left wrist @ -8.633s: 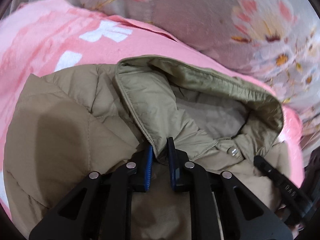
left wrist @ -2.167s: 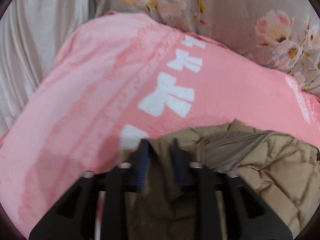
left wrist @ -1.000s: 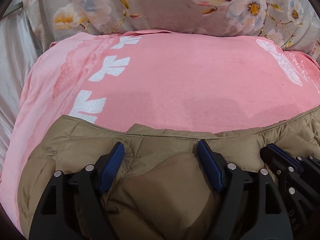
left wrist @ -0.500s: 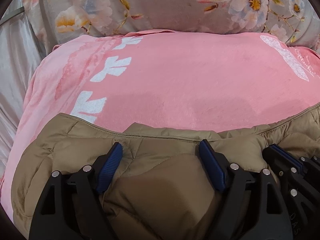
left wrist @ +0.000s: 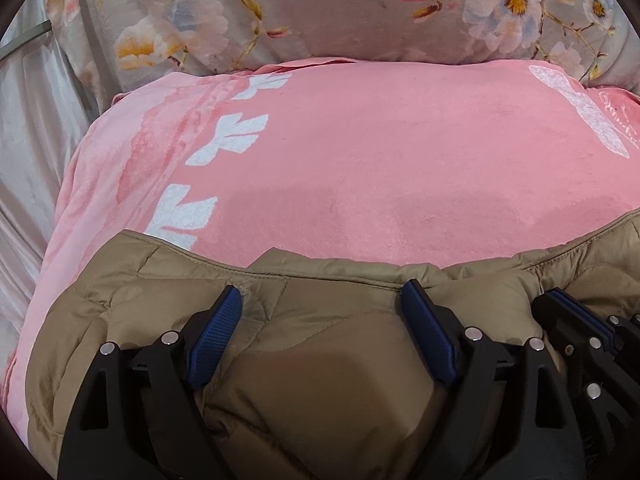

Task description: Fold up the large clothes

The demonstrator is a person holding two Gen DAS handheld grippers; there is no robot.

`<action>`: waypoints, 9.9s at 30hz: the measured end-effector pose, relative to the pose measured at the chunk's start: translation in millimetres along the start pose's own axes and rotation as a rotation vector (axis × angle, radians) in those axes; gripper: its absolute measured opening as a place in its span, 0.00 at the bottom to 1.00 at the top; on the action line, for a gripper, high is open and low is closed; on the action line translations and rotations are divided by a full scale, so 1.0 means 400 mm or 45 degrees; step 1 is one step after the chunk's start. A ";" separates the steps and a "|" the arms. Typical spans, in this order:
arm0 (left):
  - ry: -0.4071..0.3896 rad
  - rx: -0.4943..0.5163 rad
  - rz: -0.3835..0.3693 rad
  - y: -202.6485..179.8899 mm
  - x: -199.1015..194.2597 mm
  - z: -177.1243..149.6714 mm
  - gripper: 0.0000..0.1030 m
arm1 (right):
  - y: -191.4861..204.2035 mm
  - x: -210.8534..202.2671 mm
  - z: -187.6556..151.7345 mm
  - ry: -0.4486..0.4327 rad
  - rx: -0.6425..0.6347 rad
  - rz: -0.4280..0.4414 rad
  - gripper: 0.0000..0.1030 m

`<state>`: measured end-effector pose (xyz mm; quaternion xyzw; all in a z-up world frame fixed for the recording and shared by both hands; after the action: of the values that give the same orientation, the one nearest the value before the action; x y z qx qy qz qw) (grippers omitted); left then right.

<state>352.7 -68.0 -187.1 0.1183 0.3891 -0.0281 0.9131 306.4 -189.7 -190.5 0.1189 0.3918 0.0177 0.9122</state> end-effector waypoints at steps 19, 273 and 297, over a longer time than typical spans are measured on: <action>-0.051 -0.079 -0.051 0.053 -0.227 -0.223 0.84 | 0.052 -0.212 -0.199 -0.166 -0.111 -0.046 0.13; 0.319 -0.009 -0.490 -0.125 -0.409 -0.345 0.96 | -0.328 -0.429 -0.407 0.072 0.496 0.048 0.31; 0.371 -0.131 -0.631 -0.087 -0.407 -0.338 0.95 | -0.458 -0.496 -0.369 0.036 0.798 0.334 0.60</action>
<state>139.3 -76.2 -167.5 -0.0241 0.5342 -0.2132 0.8177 51.5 -362.5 -189.9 0.4426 0.3721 0.0155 0.8157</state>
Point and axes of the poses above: each gripper's, at about its wrist camera, not at the fingertips, and x roughly the way its jaws point, y to its left, z to its top, the point moved 9 cm from there along x, roughly the way its jaws point, and after that the axes turned 1 degree about -x, right-handed, at the moved point
